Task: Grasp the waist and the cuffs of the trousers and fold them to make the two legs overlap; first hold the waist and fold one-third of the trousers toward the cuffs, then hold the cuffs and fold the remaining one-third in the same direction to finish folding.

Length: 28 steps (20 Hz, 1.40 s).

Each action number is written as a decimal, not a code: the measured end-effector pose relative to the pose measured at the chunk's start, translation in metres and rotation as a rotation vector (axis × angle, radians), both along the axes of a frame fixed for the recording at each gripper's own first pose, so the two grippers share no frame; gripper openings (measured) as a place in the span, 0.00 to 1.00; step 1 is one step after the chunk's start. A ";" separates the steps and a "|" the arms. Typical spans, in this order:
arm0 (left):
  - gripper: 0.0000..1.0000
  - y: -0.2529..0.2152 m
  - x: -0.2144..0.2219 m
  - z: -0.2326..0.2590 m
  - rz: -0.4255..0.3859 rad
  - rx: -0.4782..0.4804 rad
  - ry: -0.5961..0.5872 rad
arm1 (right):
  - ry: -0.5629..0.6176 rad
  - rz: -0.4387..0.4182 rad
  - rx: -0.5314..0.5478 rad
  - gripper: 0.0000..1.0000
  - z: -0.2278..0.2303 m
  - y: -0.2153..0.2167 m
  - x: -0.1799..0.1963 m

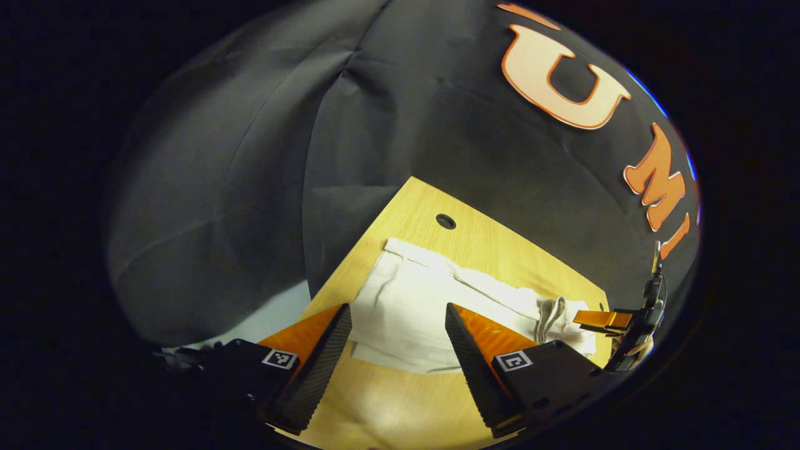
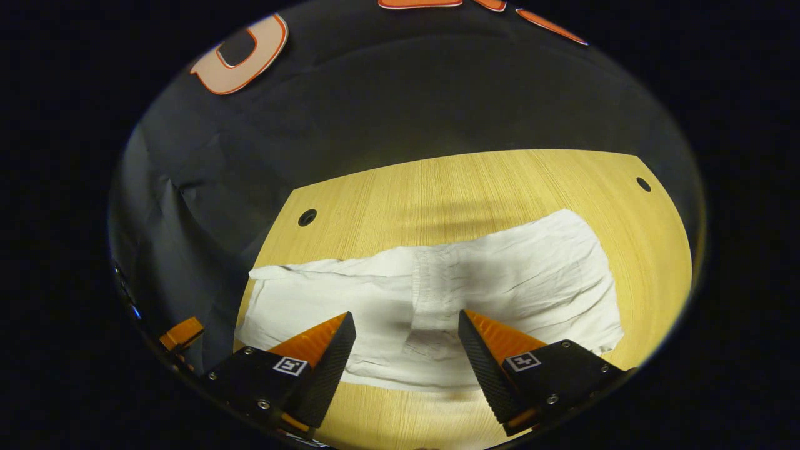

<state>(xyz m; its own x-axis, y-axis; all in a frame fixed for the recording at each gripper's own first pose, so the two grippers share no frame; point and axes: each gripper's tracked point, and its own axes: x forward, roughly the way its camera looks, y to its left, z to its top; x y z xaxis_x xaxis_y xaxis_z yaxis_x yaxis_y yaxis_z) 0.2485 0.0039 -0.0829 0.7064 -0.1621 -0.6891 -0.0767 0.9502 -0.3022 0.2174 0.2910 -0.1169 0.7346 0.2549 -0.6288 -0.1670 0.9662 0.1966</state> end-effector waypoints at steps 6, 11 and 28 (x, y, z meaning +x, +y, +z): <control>0.98 -0.030 -0.019 -0.010 0.131 -0.268 0.165 | 0.016 0.000 0.039 0.99 -0.002 0.000 -0.002; 0.99 -0.043 -0.024 -0.029 0.227 -0.451 0.266 | 0.030 0.004 0.040 0.99 -0.002 -0.006 -0.013; 0.61 -0.041 0.029 -0.071 0.329 -0.418 0.275 | 0.051 -0.092 0.128 0.99 0.003 -0.050 -0.024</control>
<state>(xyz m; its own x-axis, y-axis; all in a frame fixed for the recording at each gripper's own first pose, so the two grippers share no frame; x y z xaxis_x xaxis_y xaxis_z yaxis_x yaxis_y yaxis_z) 0.2779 -0.0367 -0.1536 0.5702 -0.2619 -0.7786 -0.4754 0.6678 -0.5728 0.1937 0.2410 -0.1135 0.7264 0.2686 -0.6327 -0.0660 0.9435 0.3248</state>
